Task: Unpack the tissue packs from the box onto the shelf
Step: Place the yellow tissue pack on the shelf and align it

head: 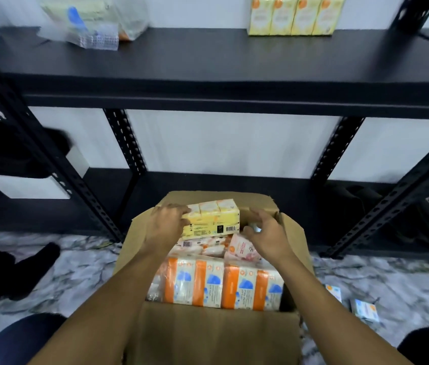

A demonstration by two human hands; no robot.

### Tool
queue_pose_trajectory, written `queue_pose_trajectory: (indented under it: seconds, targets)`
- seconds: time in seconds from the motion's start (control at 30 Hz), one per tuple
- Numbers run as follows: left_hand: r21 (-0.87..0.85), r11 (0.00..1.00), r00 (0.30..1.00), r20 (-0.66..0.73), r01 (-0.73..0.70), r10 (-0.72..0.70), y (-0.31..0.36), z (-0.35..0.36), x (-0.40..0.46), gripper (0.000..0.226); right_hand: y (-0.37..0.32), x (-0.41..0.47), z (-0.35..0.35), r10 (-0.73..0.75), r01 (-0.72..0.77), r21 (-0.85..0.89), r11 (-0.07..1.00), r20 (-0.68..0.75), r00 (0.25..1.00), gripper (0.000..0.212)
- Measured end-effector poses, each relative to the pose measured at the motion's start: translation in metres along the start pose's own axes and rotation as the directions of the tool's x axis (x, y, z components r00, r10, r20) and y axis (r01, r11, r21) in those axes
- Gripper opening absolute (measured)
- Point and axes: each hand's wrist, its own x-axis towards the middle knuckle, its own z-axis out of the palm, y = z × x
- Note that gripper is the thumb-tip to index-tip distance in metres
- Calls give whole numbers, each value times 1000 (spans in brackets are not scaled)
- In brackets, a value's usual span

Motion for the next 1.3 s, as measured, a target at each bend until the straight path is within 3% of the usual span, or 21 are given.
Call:
queue_pose_trajectory:
  seconds: [0.23, 0.33, 0.5, 0.67, 0.87, 1.17, 1.3]
  targets:
    - [-49, 997, 987, -149, 53, -60, 2, -37, -21, 23, -24, -11, -24, -41, 44, -65, 997, 49, 998, 65]
    - [-46, 999, 982, -188, -20, 11, 7, -66, -24, 18, -38, -18, -28, -127, 135, -76, 988, 111, 986, 79]
    - [-88, 994, 978, -206, -63, 44, 26, -113, -34, 8, -62, -30, -32, -175, 203, -166, 965, 166, 970, 105]
    - [-248, 966, 981, -192, -65, 17, 44, -160, -35, 7, -76, -45, -45, -343, 386, -281, 878, 193, 920, 115]
    - [-383, 920, 994, -98, -79, 45, 63, -214, -17, 13, -115, -47, -96, -487, 515, -471, 716, 192, 852, 103]
    - [-447, 859, 967, -157, -249, 199, 88, -292, 25, 20, -207, -27, -182, -527, 529, -463, 712, 146, 837, 89]
    - [-468, 823, 946, -200, -322, 256, 87, -314, 58, 40, -235, -1, -212, -480, 482, -447, 753, 128, 868, 88]
